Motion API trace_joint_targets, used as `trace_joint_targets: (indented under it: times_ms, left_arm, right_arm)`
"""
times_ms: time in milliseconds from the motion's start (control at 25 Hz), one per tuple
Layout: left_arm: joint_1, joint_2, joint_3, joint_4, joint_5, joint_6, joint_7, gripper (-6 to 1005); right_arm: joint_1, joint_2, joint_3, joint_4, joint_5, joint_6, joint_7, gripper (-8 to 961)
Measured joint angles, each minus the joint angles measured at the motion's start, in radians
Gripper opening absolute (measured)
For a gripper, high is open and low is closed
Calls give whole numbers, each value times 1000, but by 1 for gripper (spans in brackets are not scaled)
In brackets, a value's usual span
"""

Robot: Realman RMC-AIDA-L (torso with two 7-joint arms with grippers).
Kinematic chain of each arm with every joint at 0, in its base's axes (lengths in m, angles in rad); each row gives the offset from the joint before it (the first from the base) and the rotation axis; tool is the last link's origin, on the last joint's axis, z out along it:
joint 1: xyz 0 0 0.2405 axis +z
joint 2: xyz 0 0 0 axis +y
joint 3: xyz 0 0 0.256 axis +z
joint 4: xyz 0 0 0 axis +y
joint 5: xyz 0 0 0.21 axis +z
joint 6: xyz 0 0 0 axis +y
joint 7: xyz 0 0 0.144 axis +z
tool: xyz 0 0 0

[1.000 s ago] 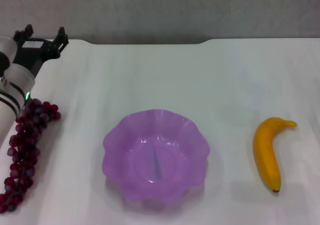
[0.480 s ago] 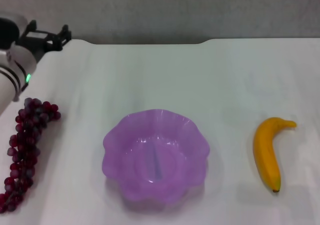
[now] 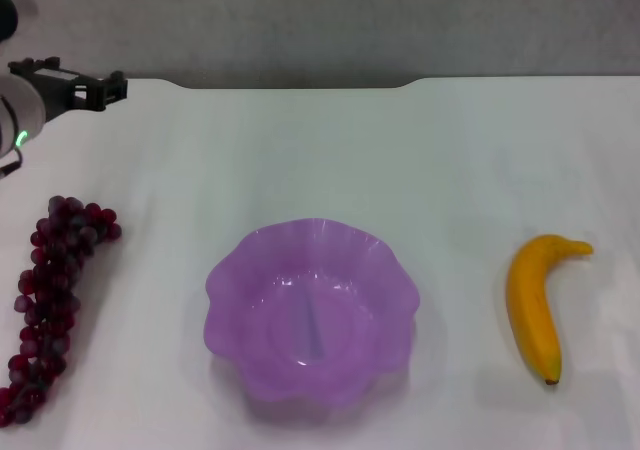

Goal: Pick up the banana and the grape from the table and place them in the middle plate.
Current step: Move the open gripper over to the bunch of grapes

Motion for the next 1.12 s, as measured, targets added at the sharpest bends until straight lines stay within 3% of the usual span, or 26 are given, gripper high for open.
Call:
trace_joint_targets:
  times_ms: [120, 360, 800, 1120]
  left_arm:
    - [41, -1, 1, -151, 82, -169, -3, 841]
    - [51, -1, 1, -223, 151, -363, -35, 841]
    - [46, -3, -10, -176, 167, -507, -74, 841]
    - [-11, 2, -39, 19, 167, -470, -72, 842]
  right_arm:
    - [0, 0, 0, 1, 0, -1, 0, 880]
    - [-1, 1, 0, 1, 0, -3, 0, 880]
    - [-11, 1, 0, -5, 3, -3, 0, 880]
    - [-12, 1, 0, -5, 4, -3, 0, 880]
